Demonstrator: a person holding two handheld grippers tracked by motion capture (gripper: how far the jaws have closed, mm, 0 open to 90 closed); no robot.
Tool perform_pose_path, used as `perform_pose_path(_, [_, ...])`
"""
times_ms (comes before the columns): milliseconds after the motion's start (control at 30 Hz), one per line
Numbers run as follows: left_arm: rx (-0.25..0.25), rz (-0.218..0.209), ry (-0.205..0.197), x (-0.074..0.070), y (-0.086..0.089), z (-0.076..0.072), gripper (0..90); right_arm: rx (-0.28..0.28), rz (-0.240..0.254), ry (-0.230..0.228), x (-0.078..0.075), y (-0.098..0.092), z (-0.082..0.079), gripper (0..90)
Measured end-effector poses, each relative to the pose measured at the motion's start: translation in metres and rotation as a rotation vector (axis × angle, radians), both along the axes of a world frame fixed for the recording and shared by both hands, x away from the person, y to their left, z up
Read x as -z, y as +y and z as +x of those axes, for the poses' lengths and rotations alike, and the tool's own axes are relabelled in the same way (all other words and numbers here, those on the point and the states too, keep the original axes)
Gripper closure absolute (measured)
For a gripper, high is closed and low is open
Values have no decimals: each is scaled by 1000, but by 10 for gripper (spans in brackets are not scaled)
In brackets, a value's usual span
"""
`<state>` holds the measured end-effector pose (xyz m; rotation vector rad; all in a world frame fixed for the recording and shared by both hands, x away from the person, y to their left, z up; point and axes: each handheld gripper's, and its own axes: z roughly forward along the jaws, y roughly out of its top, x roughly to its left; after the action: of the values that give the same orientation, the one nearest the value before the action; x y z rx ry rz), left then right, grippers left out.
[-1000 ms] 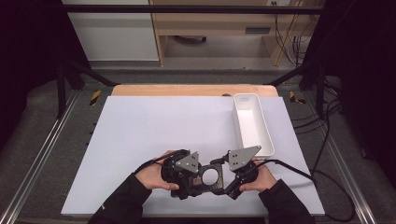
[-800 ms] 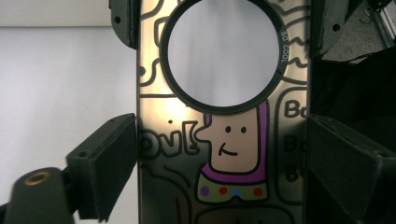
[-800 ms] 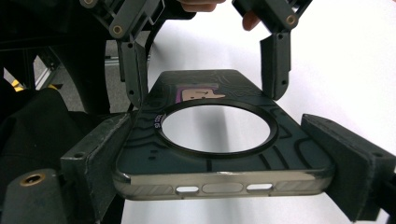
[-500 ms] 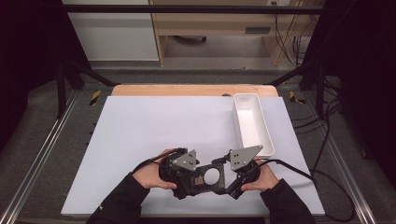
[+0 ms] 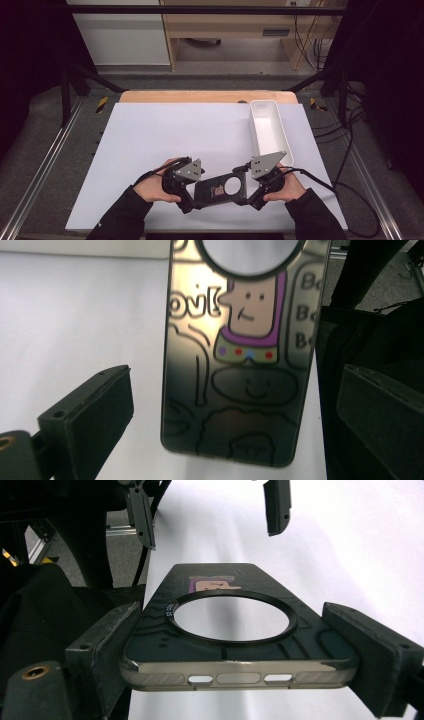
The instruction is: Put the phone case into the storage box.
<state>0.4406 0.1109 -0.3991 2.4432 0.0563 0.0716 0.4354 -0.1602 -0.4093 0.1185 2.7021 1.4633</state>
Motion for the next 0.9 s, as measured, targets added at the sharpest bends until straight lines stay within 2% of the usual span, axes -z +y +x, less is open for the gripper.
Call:
perform_pose_path(300, [-13,28,4,0,2,0,6,-4,-67,-11,-21,-1,2,121])
perform_pose_path(567, [-13,43,0,-1,-2,-1,3,-23,-144,-36,-39,9,2,121])
perform_pose_path(900, [-7,76,-5,-3,-12,-3,0,-52,-220,-49,-52,25,2,121])
